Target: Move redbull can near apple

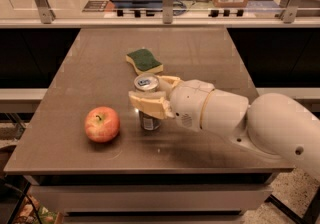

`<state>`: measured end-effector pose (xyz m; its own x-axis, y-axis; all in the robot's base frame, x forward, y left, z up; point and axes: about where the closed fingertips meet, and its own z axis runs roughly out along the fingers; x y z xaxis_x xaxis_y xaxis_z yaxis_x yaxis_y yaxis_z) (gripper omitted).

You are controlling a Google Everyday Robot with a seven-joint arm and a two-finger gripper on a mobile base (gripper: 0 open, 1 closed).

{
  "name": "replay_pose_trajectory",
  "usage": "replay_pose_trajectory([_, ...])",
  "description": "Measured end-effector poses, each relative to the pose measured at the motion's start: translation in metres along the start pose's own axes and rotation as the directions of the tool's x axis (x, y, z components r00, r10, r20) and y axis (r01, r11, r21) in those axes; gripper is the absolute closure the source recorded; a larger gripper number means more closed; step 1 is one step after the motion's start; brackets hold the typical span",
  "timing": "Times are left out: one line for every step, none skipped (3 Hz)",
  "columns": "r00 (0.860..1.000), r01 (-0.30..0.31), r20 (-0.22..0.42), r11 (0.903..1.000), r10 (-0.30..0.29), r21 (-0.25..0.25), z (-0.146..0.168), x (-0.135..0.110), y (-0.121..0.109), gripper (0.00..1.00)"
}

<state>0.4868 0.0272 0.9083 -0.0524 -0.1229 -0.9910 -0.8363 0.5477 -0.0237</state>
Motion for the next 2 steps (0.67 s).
replay_pose_trajectory([1.0, 0.006, 0.003, 0.9999, -0.006, 0.011, 0.0016, 0.0037, 0.0066, 0.89])
replay_pose_trajectory([1.0, 0.007, 0.003, 0.9999, -0.007, 0.007, 0.0026, 0.0031, 0.0077, 0.71])
